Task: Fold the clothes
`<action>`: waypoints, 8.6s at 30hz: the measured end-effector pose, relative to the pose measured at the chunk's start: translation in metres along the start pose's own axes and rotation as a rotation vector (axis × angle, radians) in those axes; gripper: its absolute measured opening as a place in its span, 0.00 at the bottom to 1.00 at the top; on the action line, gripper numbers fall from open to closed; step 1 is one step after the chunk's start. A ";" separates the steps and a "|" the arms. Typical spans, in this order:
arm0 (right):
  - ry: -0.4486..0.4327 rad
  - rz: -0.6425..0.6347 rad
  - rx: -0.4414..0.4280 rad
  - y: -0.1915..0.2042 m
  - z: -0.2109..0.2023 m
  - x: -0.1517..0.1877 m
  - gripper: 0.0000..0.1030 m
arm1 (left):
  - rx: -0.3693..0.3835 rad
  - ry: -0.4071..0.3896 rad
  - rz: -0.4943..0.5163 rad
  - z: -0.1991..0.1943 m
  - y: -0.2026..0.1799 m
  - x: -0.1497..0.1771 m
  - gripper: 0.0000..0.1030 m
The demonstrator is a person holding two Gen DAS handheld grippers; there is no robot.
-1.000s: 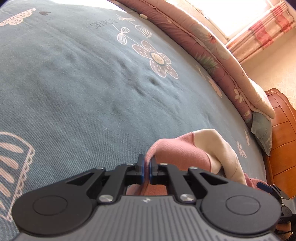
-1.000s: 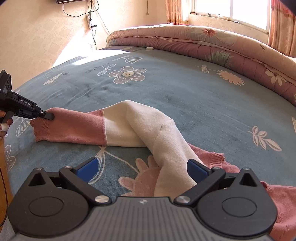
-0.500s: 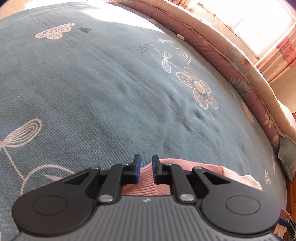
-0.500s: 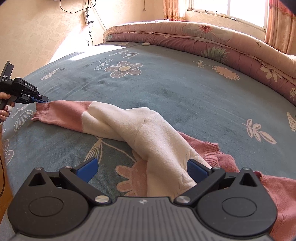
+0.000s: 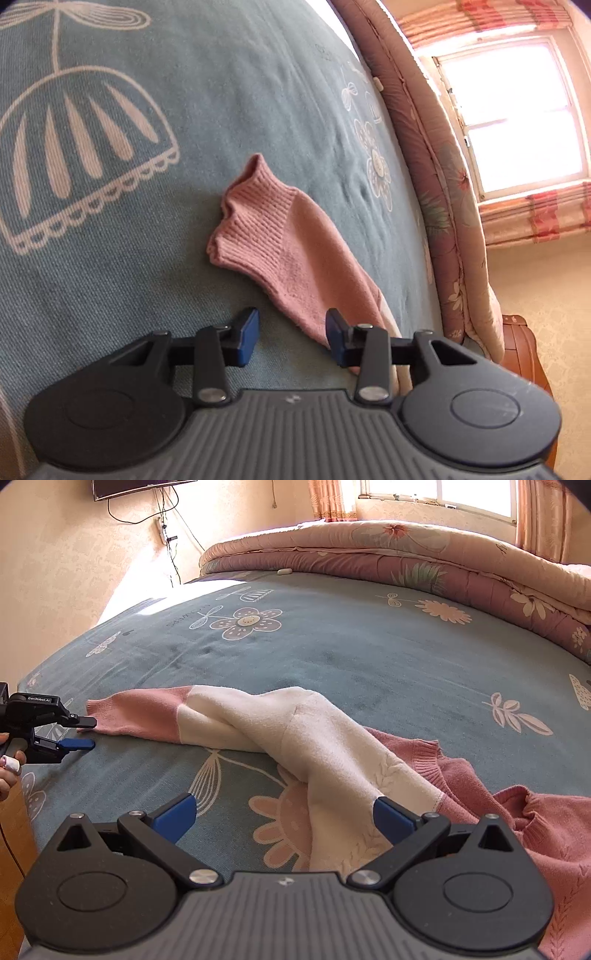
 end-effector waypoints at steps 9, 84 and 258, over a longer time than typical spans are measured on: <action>-0.010 0.014 0.035 -0.009 -0.011 0.002 1.00 | -0.130 -0.098 0.085 0.013 -0.006 -0.006 0.05; -0.486 1.003 0.305 -0.424 -0.200 0.202 1.00 | 0.231 0.475 0.922 0.085 -0.271 0.405 0.75; 0.064 0.230 -0.241 -0.321 -0.025 -0.007 0.64 | 0.355 0.448 0.975 0.112 -0.308 0.319 0.88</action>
Point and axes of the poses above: each gripper's, at about its wrist camera, not at the fingertips, and z roughly the way its jaws point, y to its left, x to its underside, the point moved 6 cm from there along z, roughly the way its jaws point, and after that the axes turned 10 degrees about -y, right-handed, at the moved point
